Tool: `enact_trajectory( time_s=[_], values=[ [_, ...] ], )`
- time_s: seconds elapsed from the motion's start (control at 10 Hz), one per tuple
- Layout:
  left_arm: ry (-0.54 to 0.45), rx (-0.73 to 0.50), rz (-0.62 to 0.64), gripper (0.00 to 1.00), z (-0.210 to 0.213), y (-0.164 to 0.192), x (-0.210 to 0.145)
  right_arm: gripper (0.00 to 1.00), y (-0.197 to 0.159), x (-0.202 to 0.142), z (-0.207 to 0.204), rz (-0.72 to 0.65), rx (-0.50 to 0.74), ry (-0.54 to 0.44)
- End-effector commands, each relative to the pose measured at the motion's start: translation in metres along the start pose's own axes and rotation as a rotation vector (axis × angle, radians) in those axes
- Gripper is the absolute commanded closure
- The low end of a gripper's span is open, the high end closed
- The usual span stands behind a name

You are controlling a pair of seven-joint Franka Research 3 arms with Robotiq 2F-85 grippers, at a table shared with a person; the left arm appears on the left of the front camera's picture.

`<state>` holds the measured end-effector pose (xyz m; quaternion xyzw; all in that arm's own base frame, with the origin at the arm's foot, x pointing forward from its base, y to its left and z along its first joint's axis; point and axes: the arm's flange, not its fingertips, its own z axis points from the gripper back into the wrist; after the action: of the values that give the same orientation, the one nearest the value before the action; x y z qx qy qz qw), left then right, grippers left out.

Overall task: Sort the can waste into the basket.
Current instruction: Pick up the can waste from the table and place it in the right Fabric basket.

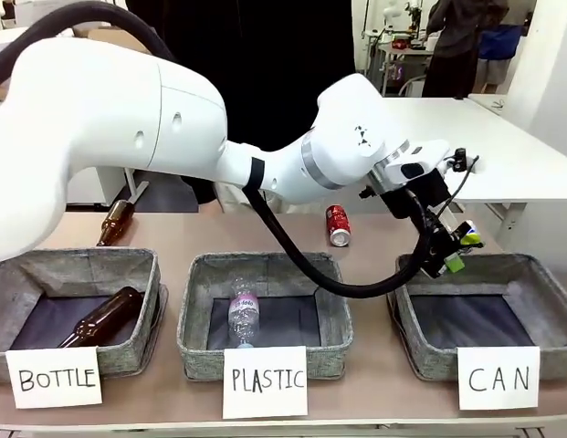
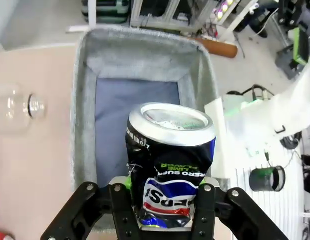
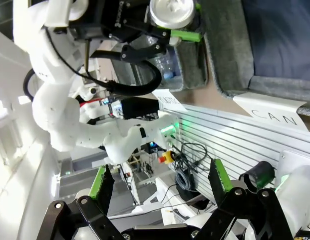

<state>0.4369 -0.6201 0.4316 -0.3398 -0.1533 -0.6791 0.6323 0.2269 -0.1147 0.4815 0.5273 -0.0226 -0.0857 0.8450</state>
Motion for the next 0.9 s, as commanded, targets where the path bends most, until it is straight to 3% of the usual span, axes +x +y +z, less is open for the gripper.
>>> enact_trajectory(
  time_s=[0.0, 0.2, 0.3, 0.4, 0.8],
  values=[
    [-0.022, 0.003, -0.051, 0.6, 0.0026, -0.011, -0.0163, 0.0, 0.0031, 0.0014, -0.0005, -0.005, 0.004, -0.022],
    [-0.014, -0.021, -0.042, 0.6, -0.0058, -0.0068, -0.0228, 0.0, 0.0031, 0.0014, -0.0005, -0.005, 0.004, -0.022],
    [-0.036, -0.026, -0.048, 0.45, -0.0068, -0.0049, -0.0224, 0.0, 0.0031, 0.0014, -0.0005, -0.005, 0.004, -0.022],
    [-0.032, -0.02, -0.052, 0.02, -0.0056, -0.0039, -0.0215, 0.0, 0.0031, 0.0014, -0.0005, -0.005, 0.004, -0.022],
    [-0.037, 0.008, -0.024, 0.0, 0.0018, -0.0015, -0.0237, 0.0, 0.0031, 0.0014, -0.0005, -0.005, 0.004, -0.022]
  ],
)
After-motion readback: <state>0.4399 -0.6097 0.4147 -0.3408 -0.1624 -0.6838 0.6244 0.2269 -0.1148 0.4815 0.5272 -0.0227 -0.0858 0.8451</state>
